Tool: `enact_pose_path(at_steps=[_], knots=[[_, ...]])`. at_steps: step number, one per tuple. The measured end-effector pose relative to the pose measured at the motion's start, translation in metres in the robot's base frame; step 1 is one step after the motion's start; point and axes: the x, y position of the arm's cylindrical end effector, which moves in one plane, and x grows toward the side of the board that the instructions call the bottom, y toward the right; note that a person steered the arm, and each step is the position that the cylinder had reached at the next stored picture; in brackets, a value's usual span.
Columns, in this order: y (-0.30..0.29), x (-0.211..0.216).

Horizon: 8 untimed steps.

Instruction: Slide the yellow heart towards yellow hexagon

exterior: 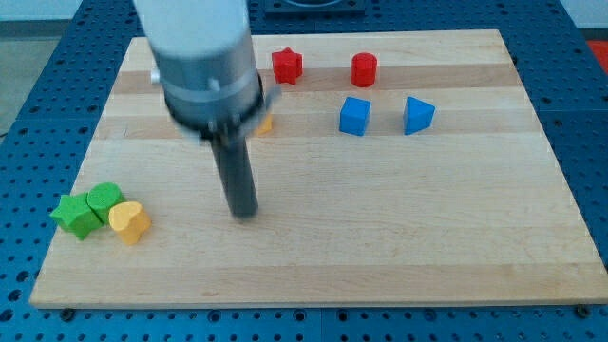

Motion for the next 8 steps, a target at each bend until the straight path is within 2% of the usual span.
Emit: enact_pose_path(at_steps=[1,2,3,4,5,6,7,8], knots=[[-0.105,0.047],[-0.169,0.002],[-0.129,-0.007],[-0.123,-0.007],[-0.115,-0.036],[-0.085,-0.033],[-0.084,-0.002],[-0.065,-0.025]])
